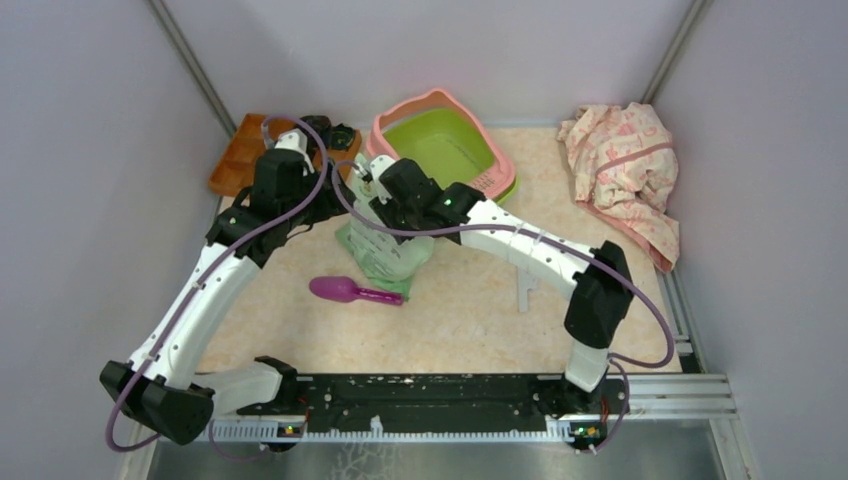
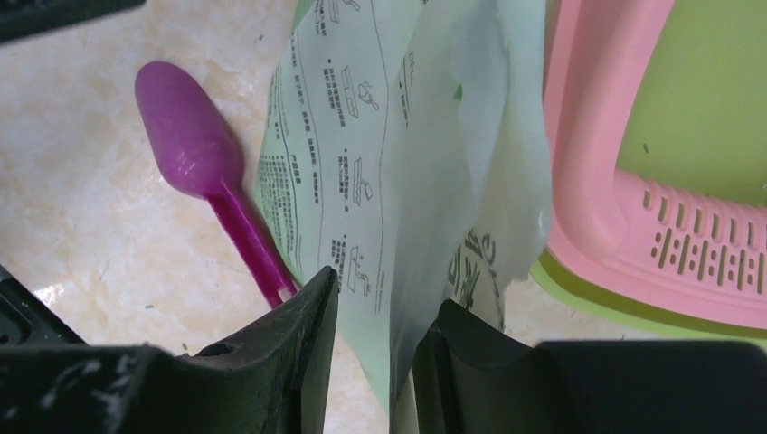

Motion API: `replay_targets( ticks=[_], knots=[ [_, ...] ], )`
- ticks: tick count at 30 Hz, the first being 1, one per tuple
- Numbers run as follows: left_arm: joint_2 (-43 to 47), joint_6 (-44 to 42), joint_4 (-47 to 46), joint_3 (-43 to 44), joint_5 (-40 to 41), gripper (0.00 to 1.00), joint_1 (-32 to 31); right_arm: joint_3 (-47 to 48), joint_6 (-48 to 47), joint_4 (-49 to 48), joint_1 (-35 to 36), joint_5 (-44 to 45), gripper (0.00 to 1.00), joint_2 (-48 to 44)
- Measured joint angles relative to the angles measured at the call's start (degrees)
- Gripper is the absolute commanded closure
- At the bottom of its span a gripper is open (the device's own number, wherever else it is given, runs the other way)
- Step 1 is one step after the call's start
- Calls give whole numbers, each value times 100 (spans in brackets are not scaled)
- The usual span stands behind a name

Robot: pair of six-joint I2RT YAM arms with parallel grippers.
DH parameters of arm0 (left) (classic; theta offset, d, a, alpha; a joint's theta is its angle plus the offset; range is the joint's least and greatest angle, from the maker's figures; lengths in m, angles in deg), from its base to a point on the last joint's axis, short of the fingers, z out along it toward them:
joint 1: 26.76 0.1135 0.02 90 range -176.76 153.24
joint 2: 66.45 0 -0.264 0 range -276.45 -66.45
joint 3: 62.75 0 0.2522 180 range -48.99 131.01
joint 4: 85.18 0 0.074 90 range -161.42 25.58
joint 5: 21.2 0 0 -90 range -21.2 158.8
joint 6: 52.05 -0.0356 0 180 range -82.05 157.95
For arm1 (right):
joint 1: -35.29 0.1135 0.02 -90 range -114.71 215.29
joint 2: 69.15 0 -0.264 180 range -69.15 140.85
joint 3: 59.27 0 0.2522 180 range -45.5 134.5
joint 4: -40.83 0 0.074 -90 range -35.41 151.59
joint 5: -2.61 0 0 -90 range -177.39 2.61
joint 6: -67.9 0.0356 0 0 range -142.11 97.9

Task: Fill the litter box with clean litter
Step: Open the cat litter bag at the center of the board.

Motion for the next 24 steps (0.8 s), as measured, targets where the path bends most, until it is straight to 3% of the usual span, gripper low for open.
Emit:
replay_targets(
  ticks=[4, 9, 16, 24],
  knots=[
    [0, -4, 2, 2, 13, 16, 28, 299, 15, -13, -17, -192, 100, 306],
    [0, -24, 7, 7, 13, 16, 101, 358, 256, -243, -271, -1425, 100, 389],
    [74, -87, 9, 7, 13, 15, 234, -52, 721, -1257, -1156, -3534, 100, 387],
    [256, -107, 13, 7, 13, 15, 323, 37, 503, -1681, -1357, -3923, 100, 387]
  ],
)
